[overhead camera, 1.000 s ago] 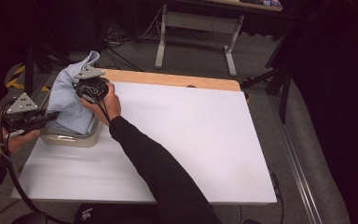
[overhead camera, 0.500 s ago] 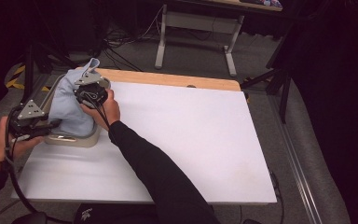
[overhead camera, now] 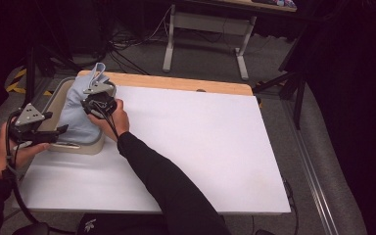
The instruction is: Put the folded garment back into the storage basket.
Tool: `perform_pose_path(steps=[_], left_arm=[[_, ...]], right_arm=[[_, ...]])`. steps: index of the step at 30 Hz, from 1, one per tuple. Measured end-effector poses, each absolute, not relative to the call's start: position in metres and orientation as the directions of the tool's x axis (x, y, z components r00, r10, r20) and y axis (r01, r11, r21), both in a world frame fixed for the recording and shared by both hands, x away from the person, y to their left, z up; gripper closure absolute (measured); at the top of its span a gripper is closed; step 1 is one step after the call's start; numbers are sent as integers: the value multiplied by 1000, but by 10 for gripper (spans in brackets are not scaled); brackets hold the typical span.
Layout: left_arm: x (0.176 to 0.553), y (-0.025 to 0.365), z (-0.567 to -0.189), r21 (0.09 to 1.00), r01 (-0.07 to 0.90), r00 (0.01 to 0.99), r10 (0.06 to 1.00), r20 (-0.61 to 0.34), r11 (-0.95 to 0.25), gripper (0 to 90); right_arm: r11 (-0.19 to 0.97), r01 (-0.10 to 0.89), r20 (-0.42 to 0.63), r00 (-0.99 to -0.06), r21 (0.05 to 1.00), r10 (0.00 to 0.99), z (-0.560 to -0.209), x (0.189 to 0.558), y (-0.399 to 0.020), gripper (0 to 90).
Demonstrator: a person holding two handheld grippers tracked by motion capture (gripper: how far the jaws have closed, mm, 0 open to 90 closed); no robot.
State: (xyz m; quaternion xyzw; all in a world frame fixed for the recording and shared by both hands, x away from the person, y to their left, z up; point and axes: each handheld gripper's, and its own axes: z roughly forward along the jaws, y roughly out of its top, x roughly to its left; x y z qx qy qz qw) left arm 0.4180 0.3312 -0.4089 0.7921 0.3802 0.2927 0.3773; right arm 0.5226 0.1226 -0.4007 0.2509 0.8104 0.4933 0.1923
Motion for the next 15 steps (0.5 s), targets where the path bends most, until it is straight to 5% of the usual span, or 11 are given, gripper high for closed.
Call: perform_pose_path(steps=[5,15], left_arm=[[419,323,-405,823,361,540,818,199,-439,229],[421,310,-397,856,311,537,819,199,-413,200]], right_arm=[[397,232,-69,-786,888,614,-406,521,113,565],[367,212,-67,-784,905,618,-401,511,91,535]])
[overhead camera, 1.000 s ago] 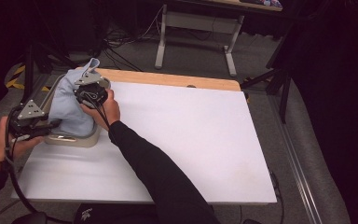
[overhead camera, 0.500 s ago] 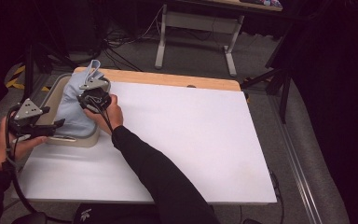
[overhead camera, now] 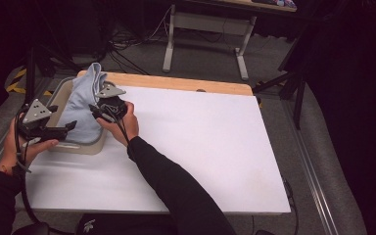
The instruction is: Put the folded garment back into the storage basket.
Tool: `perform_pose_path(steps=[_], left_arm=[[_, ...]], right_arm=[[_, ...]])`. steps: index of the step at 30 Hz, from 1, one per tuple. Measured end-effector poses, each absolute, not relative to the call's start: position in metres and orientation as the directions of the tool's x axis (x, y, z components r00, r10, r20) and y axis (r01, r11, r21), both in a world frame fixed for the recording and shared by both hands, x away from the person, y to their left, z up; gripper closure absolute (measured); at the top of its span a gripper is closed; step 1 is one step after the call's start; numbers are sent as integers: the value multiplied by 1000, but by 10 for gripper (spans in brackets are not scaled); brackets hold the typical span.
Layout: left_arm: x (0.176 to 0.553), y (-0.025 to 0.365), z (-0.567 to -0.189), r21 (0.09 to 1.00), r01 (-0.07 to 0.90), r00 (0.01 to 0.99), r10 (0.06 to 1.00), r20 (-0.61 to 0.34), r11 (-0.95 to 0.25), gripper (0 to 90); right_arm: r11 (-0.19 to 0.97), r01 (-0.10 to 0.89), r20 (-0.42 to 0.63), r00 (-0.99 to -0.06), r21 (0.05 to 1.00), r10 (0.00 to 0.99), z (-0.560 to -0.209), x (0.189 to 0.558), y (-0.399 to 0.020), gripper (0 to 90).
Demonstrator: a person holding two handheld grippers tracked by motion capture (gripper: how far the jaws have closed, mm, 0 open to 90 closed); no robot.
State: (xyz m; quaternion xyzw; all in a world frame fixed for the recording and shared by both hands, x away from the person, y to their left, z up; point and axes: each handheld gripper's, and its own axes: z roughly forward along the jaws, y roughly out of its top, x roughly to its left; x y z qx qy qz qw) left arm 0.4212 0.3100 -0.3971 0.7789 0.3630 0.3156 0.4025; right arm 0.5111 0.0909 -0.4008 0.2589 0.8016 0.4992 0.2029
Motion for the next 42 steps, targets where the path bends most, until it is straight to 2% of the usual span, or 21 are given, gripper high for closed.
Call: perform_pose_path(steps=[11,21,32,42], left_arm=[[427,296,-393,866,282,544,812,211,-414,184],[429,284,-380,861,255,553,797,243,-440,173],[440,273,-369,869,232,552,795,252,-437,169],[458,265,-360,865,250,549,800,243,-435,158]], right_arm=[[402,120,-172,-768,908,617,-391,491,68,509],[400,88,-196,-763,912,616,-375,483,42,492],[395,10,-252,-756,919,604,-363,464,2,396],[388,-8,-271,-728,922,629,-358,443,-44,333]])
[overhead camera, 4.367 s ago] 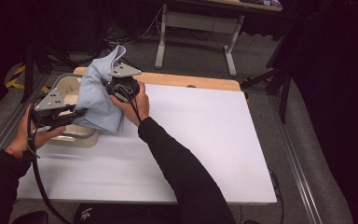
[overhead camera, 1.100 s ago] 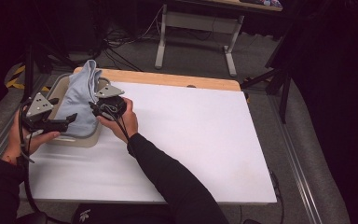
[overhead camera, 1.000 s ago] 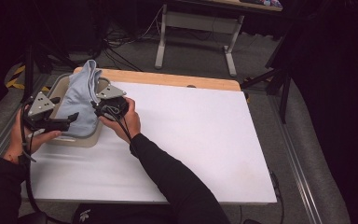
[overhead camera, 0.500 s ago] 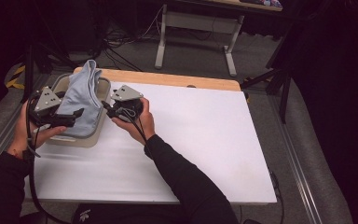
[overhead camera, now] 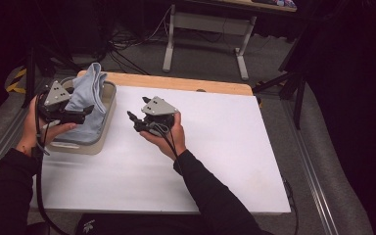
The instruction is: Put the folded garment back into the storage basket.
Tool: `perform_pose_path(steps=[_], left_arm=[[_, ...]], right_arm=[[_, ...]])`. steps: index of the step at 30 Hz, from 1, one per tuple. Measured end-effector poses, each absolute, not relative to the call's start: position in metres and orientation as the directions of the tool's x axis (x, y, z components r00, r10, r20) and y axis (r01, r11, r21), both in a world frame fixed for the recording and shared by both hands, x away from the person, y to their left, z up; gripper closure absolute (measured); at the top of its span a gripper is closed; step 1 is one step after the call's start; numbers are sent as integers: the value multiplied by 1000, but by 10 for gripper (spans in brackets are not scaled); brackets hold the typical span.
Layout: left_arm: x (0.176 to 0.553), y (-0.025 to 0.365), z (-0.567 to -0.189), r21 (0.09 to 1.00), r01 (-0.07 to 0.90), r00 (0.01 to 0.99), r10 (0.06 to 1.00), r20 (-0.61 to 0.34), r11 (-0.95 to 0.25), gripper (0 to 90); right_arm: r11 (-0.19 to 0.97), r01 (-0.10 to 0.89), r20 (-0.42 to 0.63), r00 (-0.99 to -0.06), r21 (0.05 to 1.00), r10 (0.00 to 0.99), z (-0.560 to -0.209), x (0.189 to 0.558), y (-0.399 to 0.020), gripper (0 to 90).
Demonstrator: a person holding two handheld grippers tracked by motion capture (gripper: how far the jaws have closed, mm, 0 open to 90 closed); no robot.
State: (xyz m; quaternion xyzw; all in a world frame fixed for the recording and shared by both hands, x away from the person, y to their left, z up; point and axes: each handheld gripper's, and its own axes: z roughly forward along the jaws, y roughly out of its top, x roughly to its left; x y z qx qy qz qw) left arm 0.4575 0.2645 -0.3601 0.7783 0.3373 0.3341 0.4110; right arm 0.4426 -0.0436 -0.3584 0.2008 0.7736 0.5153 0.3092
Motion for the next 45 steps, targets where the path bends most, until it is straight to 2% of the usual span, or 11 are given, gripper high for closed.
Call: perform_pose_path(steps=[4,13,28,40,43,45], left_arm=[[472,262,-359,863,283,544,811,215,-419,154],[509,256,-364,845,368,515,842,163,-388,139],[552,248,-376,795,473,448,881,154,-380,141],[565,248,-383,754,526,433,887,162,-395,211],[566,246,-384,744,527,436,882,180,-412,249],[567,245,-385,737,525,451,874,183,-426,338]], right_arm=[[421,-28,-310,-720,907,621,-360,433,-63,318],[411,-11,-309,-678,911,667,-364,410,-115,283],[436,7,-349,-589,900,729,-381,380,-188,259],[435,21,-362,-519,900,774,-385,364,-227,245],[443,35,-366,-508,896,780,-387,361,-234,245],[442,46,-362,-501,896,786,-389,360,-239,245]])
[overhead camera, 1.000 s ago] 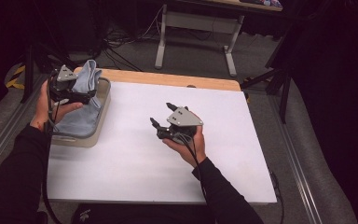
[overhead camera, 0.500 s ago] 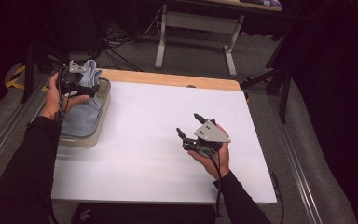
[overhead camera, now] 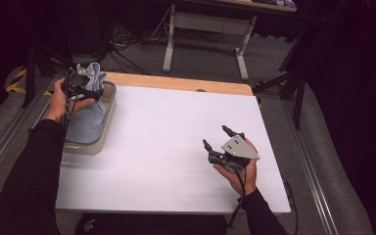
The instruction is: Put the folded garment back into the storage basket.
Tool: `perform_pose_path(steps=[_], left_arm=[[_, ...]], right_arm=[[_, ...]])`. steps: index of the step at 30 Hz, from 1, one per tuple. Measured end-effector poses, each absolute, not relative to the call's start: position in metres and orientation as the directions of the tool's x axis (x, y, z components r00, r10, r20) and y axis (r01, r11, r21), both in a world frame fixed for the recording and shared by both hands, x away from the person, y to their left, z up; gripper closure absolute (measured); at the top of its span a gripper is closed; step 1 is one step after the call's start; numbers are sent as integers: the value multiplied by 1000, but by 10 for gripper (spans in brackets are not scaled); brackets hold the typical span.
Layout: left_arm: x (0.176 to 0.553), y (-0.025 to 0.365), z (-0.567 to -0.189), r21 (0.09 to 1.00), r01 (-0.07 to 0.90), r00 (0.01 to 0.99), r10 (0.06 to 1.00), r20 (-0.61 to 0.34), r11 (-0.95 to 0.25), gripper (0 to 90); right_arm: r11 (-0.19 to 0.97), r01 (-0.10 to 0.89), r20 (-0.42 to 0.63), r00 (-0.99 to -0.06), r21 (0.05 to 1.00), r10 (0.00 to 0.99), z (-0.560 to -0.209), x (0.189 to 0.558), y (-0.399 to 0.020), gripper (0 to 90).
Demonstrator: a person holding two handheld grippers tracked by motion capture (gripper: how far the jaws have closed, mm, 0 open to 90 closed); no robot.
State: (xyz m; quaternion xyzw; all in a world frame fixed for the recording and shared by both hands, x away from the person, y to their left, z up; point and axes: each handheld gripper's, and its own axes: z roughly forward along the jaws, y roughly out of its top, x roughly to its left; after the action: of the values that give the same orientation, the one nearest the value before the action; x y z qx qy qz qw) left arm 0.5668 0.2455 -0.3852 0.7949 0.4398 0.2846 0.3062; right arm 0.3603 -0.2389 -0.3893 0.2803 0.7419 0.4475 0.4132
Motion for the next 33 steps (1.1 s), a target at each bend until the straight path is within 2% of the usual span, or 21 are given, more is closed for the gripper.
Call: perform_pose_path(steps=[2,3,7,8,9,11,13,18,33], left_arm=[[567,245,-386,731,527,455,871,188,-433,418],[567,244,-386,727,528,462,867,187,-438,418],[568,243,-387,713,530,460,862,213,-459,616],[568,244,-387,709,530,463,859,219,-466,616],[567,244,-387,705,529,464,857,226,-472,695],[567,244,-387,697,530,469,852,233,-482,724],[566,244,-386,681,533,474,844,251,-502,790],[561,243,-384,638,524,511,808,294,-564,813],[555,234,-399,576,501,614,734,289,-646,823]], right_arm=[[442,52,-359,-502,896,787,-390,360,-240,245],[448,60,-360,-502,892,786,-392,360,-242,245],[460,76,-363,-508,885,781,-396,360,-246,245],[460,78,-361,-509,885,781,-396,360,-246,245],[461,81,-360,-514,884,779,-397,360,-247,245],[463,80,-361,-514,883,778,-397,360,-247,245],[467,81,-363,-520,880,773,-398,360,-246,245],[473,86,-359,-536,877,764,-400,361,-245,245],[488,91,-358,-567,868,742,-404,362,-242,244]])
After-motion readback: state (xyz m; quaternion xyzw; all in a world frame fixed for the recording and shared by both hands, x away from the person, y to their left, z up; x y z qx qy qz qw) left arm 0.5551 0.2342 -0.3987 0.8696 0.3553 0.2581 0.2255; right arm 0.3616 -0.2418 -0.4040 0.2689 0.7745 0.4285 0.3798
